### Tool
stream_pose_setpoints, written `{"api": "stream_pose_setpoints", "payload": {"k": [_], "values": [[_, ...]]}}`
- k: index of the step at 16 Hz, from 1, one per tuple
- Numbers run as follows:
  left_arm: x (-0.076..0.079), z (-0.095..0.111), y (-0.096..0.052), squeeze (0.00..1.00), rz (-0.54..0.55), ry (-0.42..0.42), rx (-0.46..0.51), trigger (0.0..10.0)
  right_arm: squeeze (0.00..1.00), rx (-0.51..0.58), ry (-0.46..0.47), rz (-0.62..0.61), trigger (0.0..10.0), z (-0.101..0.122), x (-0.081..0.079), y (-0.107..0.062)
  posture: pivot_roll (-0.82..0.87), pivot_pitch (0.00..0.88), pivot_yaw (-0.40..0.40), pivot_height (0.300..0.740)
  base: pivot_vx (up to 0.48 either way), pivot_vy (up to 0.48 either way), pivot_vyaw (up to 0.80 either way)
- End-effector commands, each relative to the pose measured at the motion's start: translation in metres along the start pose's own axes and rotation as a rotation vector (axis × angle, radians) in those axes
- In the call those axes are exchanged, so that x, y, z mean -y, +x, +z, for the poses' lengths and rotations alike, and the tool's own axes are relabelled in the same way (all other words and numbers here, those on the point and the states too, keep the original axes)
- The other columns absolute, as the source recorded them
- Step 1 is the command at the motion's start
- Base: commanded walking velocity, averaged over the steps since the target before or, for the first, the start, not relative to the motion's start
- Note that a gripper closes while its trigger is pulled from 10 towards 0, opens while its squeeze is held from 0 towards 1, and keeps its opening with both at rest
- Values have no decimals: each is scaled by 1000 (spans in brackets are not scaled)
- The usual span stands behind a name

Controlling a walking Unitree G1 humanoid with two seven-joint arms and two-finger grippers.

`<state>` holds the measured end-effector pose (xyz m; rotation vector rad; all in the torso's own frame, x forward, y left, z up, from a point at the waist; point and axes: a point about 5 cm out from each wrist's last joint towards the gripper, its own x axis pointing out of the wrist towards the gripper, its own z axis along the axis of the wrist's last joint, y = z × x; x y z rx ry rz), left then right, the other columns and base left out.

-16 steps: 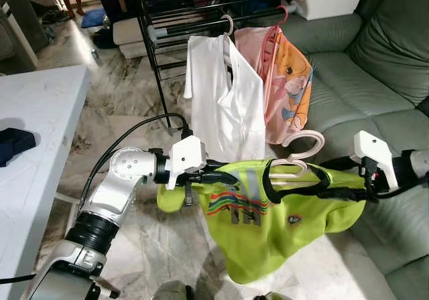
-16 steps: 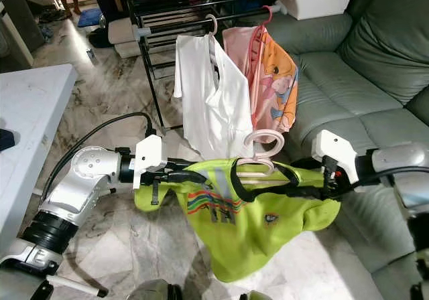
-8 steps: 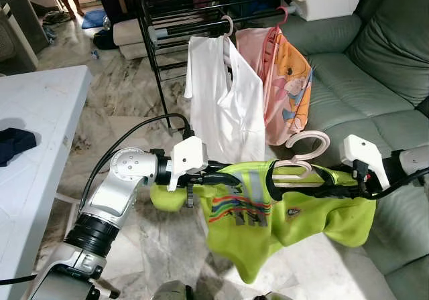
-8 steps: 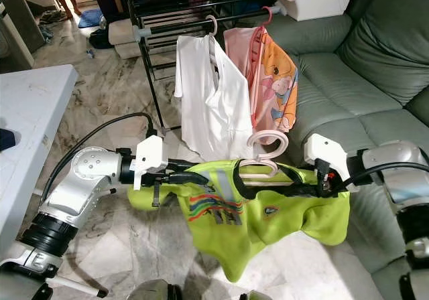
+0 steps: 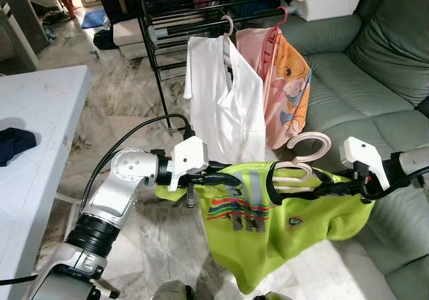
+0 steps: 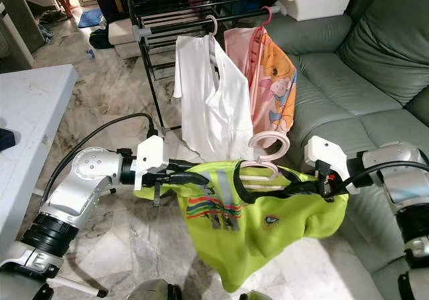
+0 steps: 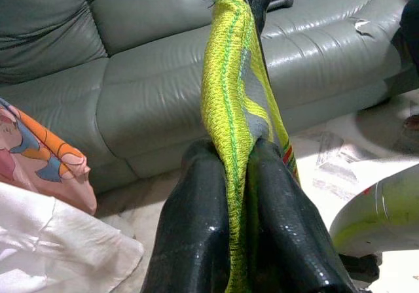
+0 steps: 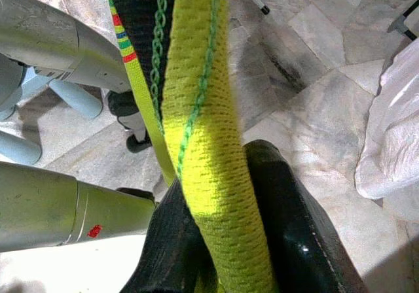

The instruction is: Hang hanger

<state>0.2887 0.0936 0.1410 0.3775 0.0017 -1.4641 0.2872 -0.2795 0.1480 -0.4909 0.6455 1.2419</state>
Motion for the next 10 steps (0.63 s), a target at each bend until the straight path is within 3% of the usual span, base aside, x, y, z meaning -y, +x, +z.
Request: {"api": "stream_pose_setpoints", "payload": {"k": [1,7,10], "values": [[-3,5,0,0,13,13,28,0,0,16,-14,24,0,3,-1,0,-64,0,30,740,0,0,0],[-9,1,-6,0,55,3,8,0,0,19,-9,6,0,3,2,0,-62,0,30,740,0,0,0],[-5,-4,-3,0,32,1,-8,0,0,18,-10,9,0,2,1,1,-61,0,33,740,0,0,0]]}}
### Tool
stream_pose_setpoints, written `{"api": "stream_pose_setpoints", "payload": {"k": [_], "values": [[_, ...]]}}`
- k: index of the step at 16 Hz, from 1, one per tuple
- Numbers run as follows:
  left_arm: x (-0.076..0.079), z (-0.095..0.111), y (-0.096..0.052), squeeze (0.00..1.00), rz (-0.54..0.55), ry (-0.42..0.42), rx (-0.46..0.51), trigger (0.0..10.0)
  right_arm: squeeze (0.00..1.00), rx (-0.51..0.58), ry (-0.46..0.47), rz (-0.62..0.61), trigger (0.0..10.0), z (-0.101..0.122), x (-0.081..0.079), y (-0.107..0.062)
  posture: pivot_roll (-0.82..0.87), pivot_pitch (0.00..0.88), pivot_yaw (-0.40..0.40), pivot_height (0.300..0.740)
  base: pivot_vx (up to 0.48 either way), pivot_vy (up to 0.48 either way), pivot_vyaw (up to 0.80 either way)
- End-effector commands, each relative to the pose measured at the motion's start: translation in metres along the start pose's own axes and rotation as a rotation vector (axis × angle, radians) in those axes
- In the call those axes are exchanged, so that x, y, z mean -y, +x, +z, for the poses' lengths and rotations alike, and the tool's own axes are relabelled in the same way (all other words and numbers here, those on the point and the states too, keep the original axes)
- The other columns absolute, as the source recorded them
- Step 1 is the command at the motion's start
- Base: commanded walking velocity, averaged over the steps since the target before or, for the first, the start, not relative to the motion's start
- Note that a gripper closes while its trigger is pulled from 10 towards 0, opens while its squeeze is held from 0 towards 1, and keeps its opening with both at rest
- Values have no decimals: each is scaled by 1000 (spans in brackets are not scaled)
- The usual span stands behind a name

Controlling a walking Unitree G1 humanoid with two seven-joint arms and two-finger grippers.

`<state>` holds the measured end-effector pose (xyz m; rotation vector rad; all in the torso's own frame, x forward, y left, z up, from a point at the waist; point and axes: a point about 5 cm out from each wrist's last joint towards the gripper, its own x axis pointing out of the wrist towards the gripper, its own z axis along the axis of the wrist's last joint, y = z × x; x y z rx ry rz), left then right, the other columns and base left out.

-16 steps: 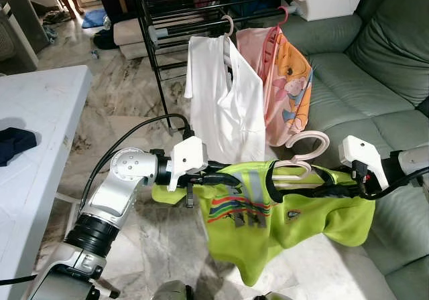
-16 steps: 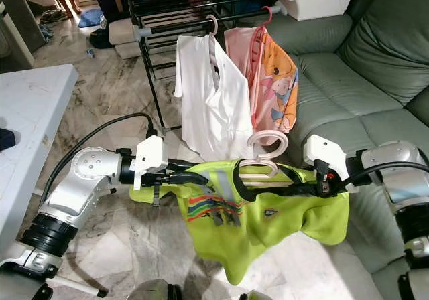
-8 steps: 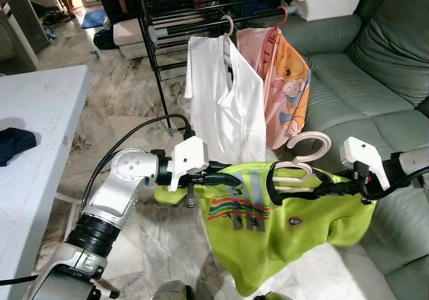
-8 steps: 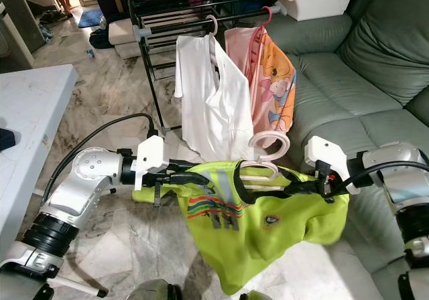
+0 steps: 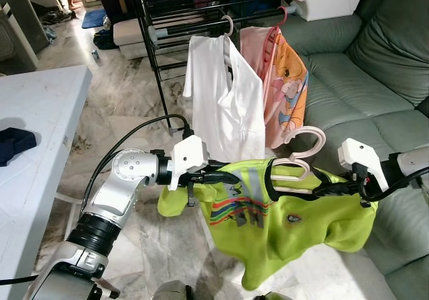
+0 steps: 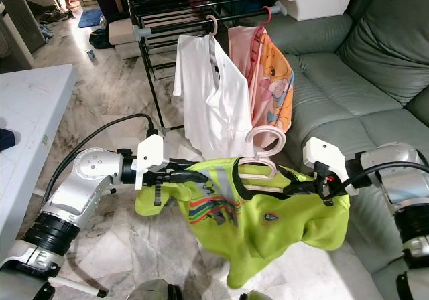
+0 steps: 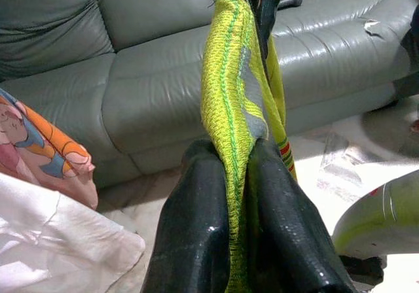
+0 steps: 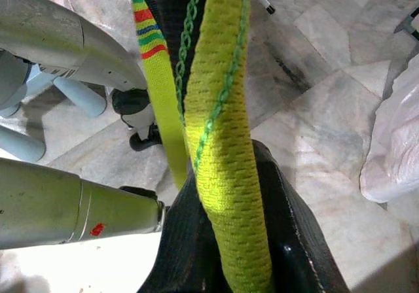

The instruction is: Hang hanger

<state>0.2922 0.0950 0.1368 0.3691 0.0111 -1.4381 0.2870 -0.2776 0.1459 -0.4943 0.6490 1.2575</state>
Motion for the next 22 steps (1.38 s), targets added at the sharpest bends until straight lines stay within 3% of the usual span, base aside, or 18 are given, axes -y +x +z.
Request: {"api": "stream_pose_setpoints", "payload": {"k": [1,2,3,4,5,6,10,15,18,22], "values": [[-2,0,-3,0,4,17,-6,0,0,22,-4,-5,0,3,2,-1,-62,0,34,740,0,0,0],[-1,-2,-3,0,7,22,-14,78,0,22,-4,-5,0,3,2,-1,-62,0,34,740,0,0,0],[-3,-4,-3,0,26,29,-24,7176,0,21,-3,-6,0,2,2,-1,-62,0,34,740,0,0,0],[-7,-7,-3,0,58,24,-38,10000,0,20,0,-6,0,1,1,-1,-62,0,34,740,0,0,0],[-9,-12,-4,373,72,17,-50,10000,0,14,4,-8,0,-1,0,0,-62,0,34,740,0,0,0],[-9,-16,-6,1000,75,9,-62,10000,0,1,-1,-10,0,-3,-1,2,-61,0,36,740,0,0,0],[-15,-30,-10,1000,183,25,-139,10000,0,41,31,-94,0,-7,0,7,-62,0,36,740,0,0,0],[-17,-35,-18,1000,205,112,-176,10000,0,30,59,-59,0,-20,-14,18,-62,0,46,740,0,0,0],[-26,-37,-18,1000,304,144,-203,10000,0,25,75,-100,0,-24,-19,36,-71,0,48,740,0,0,0],[-26,-47,-22,1000,477,15,-173,10000,0,47,151,-358,0,-31,-13,55,-74,0,50,740,0,0,0]]}}
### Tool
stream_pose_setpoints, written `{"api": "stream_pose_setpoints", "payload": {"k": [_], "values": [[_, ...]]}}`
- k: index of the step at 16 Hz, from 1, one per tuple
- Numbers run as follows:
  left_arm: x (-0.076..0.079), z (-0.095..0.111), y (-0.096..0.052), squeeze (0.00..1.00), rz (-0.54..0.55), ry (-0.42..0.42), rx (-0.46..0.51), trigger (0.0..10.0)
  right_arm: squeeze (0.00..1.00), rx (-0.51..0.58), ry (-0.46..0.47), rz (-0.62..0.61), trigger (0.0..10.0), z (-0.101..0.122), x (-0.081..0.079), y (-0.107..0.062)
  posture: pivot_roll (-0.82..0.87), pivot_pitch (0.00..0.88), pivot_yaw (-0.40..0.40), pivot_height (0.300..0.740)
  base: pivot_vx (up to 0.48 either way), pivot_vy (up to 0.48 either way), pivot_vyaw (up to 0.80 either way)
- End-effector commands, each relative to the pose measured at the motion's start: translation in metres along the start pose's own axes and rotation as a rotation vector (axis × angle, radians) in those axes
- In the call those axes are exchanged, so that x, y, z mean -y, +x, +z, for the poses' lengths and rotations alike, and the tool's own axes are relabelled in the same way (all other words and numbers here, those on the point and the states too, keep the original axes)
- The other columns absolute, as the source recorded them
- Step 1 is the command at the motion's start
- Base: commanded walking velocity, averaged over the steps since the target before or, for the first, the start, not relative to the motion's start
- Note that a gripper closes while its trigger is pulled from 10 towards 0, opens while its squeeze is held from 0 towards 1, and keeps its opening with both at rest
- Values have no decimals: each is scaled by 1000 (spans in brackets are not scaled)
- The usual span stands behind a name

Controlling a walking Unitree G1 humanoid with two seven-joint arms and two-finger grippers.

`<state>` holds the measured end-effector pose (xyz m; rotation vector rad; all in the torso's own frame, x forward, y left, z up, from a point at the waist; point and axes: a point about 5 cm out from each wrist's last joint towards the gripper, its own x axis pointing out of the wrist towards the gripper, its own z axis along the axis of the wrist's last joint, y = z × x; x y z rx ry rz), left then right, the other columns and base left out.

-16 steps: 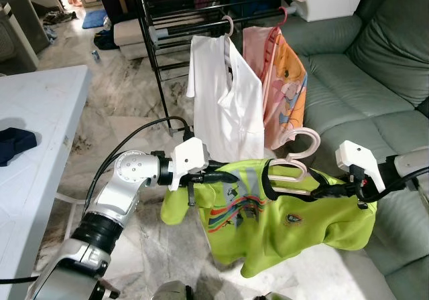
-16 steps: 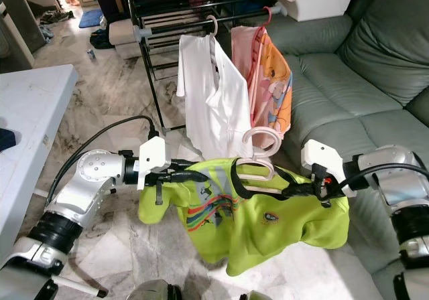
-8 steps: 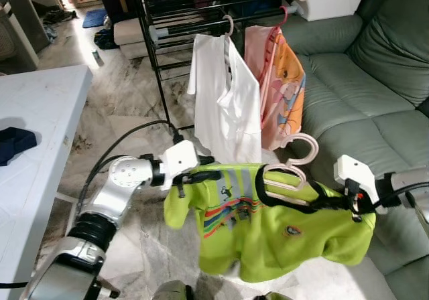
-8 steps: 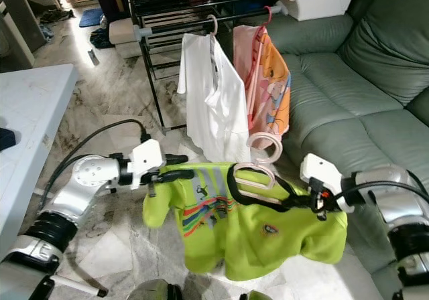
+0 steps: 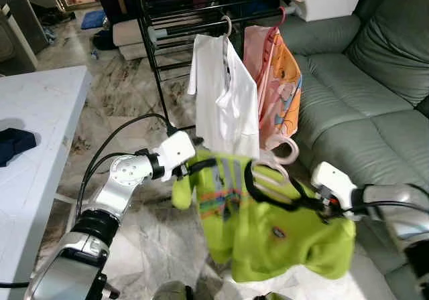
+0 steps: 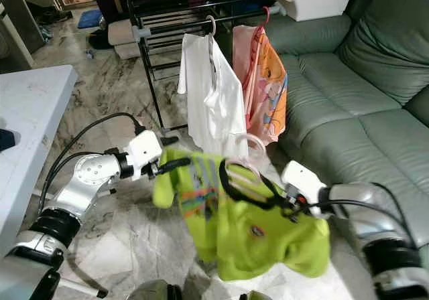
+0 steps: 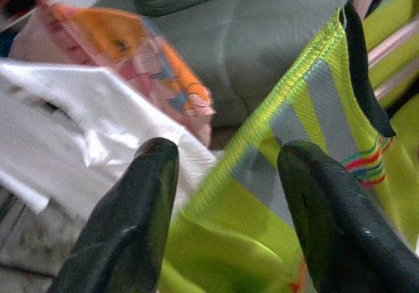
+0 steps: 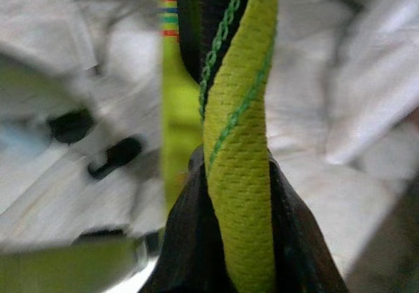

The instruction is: Hang hanger

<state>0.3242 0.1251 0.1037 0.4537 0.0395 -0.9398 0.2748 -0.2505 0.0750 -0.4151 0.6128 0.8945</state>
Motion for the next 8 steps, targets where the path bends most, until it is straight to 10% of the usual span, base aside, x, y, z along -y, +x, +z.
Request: {"api": "stream_pose_setpoints", "payload": {"k": [1,5,6,7,8], "values": [[-4,-5,-6,1000,68,-60,-8,10000,0,47,15,-102,0,6,7,-4,-71,0,51,740,0,0,0],[-6,-14,-15,1000,334,-297,32,10000,0,118,190,-344,0,10,1,14,-64,0,48,740,0,0,0],[-6,-15,-15,373,359,-316,31,10000,0,130,201,-358,0,11,-1,16,-60,0,48,740,0,0,0],[-6,-16,-16,0,391,-349,32,10000,0,147,225,-392,7882,15,-4,20,-58,0,48,740,0,0,0],[-6,-16,-15,0,405,-376,38,10000,0,173,253,-430,10000,20,-6,24,-59,0,50,740,0,0,0]]}}
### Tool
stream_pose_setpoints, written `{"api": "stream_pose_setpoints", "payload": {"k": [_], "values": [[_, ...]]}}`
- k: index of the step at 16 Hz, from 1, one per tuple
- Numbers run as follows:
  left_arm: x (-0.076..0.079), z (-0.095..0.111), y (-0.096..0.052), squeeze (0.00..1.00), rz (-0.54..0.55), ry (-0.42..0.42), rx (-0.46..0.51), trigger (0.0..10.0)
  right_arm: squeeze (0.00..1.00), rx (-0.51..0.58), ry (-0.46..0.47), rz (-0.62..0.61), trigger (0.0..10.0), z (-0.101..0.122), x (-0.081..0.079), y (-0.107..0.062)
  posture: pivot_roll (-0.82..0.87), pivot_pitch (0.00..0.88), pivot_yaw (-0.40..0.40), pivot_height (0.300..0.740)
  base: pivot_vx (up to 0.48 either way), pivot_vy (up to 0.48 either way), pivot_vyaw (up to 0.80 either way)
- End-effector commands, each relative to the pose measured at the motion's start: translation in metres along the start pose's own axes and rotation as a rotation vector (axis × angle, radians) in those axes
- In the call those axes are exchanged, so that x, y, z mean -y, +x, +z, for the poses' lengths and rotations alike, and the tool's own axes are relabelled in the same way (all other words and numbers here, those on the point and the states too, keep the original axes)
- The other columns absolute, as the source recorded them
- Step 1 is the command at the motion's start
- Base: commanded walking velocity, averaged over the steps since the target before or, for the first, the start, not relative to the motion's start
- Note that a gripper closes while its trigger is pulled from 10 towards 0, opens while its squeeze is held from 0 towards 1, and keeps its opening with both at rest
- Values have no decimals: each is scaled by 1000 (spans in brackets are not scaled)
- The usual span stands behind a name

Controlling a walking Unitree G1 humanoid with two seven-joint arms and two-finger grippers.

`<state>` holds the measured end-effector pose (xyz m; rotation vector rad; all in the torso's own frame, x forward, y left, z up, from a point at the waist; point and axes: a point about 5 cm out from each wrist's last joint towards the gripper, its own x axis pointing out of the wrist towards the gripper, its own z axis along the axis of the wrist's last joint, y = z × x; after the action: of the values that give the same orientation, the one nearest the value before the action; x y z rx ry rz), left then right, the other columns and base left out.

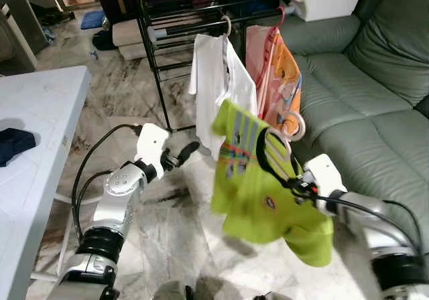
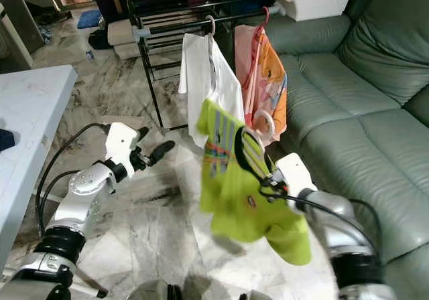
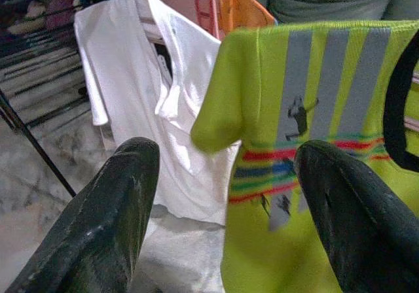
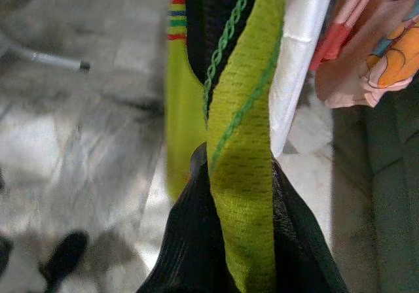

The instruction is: Hang hanger

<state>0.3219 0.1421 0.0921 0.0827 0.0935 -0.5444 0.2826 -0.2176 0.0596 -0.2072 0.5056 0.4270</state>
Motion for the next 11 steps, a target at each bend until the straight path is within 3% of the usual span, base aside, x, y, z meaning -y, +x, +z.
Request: {"api": "stream_pose_setpoints", "payload": {"k": [1,5,11], "values": [[-2,4,-1,0,22,-16,12,10000,0,84,34,-43,10000,19,1,-1,-60,0,51,740,0,0,0],[-1,9,4,0,40,-56,23,10000,0,144,40,-140,10000,31,-3,2,-69,0,56,740,397,0,0],[-2,12,6,0,72,-69,19,10000,0,153,27,-158,10000,37,-4,5,-67,0,47,740,430,46,559]]}}
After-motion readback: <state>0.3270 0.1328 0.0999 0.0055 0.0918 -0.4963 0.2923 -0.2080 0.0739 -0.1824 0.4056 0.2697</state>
